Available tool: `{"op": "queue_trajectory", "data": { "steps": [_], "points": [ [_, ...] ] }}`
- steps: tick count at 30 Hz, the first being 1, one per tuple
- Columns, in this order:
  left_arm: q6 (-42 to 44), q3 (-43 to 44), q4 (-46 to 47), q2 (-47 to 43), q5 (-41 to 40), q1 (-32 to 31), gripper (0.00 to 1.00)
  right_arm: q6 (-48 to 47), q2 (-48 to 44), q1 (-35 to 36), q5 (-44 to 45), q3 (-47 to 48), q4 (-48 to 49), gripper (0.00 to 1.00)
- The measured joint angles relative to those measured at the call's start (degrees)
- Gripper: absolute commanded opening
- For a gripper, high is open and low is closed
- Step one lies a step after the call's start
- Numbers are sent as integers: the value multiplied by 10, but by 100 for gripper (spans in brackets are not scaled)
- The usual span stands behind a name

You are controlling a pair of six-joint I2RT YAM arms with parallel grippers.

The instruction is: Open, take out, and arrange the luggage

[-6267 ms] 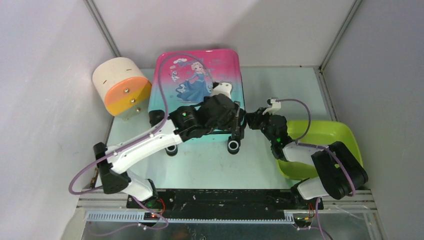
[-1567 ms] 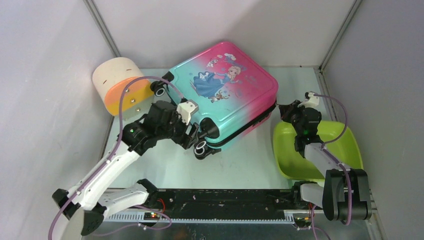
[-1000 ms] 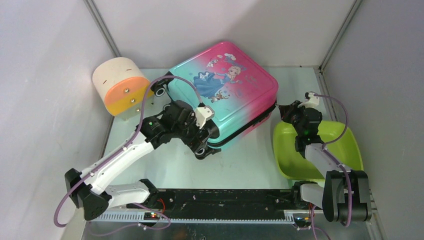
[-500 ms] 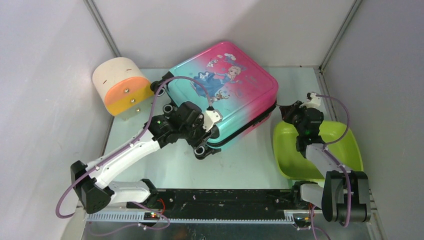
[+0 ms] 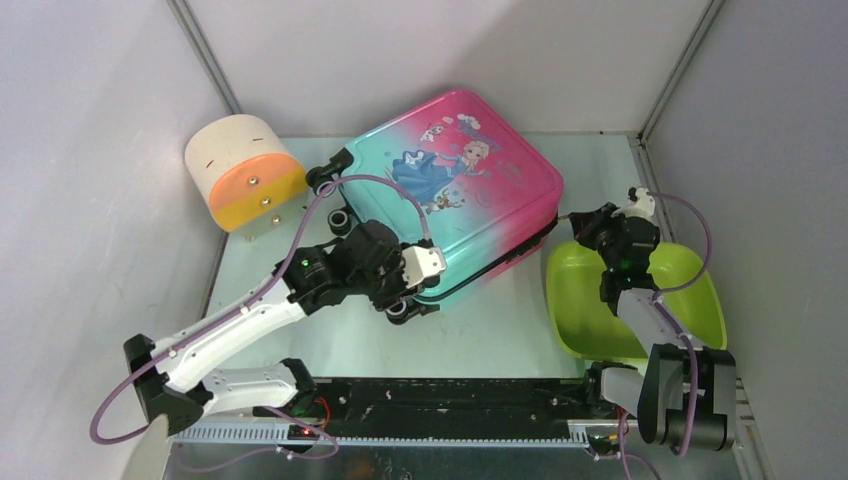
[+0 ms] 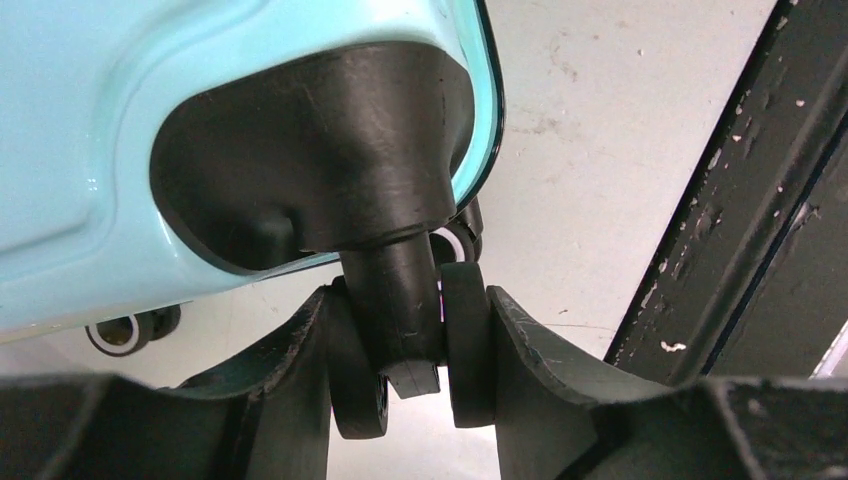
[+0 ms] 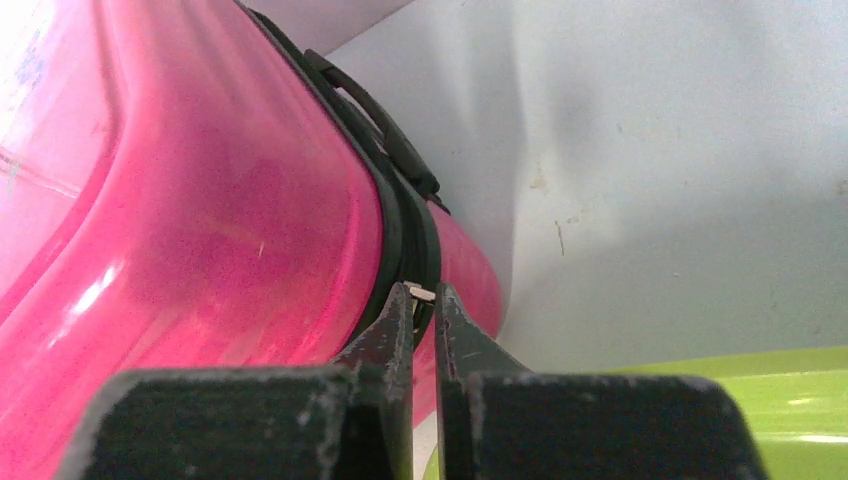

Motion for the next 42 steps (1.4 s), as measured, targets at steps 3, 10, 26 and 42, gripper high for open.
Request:
{"op": "queue_trajectory", "data": {
  "steps": [3, 10, 26, 42],
  "points": [
    [20, -7, 0, -17, 8, -2, 0, 3, 24, -10, -9, 3, 26, 0],
    [53, -9, -3, -22, 16, -2, 0, 14, 120, -19, -37, 48, 91, 0],
    [89, -55, 27, -67, 59, 26, 8, 59, 301, -21, -95, 156, 184, 0],
    [-155, 33, -12, -95, -78, 26, 81, 69, 335, -16, -109, 182, 198, 0]
  ]
}}
